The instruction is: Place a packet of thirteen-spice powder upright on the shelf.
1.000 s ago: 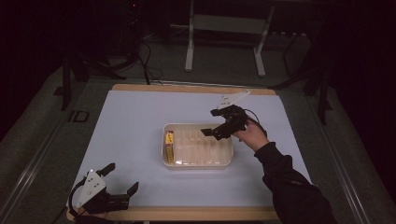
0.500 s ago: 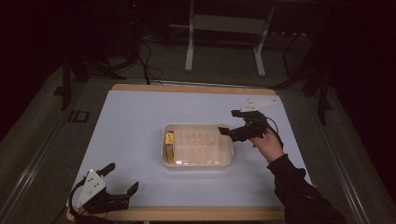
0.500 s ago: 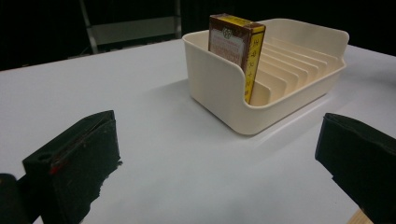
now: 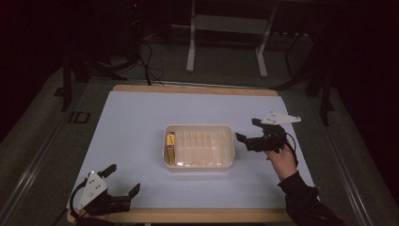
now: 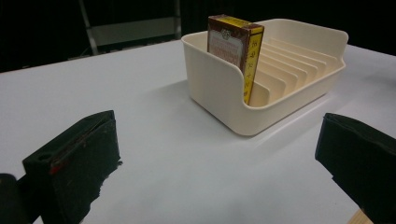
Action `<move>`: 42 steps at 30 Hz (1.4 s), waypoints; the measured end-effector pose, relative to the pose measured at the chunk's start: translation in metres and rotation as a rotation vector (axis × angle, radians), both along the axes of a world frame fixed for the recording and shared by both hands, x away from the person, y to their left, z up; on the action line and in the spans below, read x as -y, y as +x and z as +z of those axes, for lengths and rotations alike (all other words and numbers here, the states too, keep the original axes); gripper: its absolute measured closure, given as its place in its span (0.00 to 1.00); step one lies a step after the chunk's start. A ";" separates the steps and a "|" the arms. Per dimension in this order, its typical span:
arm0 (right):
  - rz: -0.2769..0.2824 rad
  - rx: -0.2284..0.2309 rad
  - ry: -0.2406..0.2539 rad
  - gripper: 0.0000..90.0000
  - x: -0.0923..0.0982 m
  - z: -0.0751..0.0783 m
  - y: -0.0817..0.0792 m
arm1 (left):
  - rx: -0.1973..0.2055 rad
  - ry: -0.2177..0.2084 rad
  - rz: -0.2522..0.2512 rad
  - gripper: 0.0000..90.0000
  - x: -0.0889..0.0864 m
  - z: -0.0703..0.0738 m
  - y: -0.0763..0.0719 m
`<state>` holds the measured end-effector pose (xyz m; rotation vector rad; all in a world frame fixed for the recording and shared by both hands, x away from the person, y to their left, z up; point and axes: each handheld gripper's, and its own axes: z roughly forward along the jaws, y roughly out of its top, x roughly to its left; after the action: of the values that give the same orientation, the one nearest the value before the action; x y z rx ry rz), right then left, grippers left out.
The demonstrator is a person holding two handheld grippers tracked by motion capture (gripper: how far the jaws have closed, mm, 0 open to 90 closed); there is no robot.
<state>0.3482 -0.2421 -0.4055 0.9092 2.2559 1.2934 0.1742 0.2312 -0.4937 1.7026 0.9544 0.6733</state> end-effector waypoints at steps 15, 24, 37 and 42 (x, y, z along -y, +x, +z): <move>-0.100 0.010 -0.004 0.15 0.018 -0.027 -0.033 | 0.002 0.003 -0.011 0.00 0.001 0.000 0.000; -0.147 0.040 -0.024 0.15 0.029 -0.039 -0.056 | 0.002 0.007 -0.016 0.00 0.002 0.000 0.000; -0.209 0.048 -0.017 0.15 0.048 -0.049 -0.066 | -0.003 0.011 -0.031 0.00 0.004 0.000 0.002; -0.237 0.056 -0.016 0.15 0.050 -0.051 -0.064 | -0.005 0.013 -0.036 0.00 0.004 -0.001 0.003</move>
<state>0.2845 -0.2924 -0.4569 1.0832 2.0420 1.1786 0.1773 0.2267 -0.4942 1.7295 0.9222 0.6527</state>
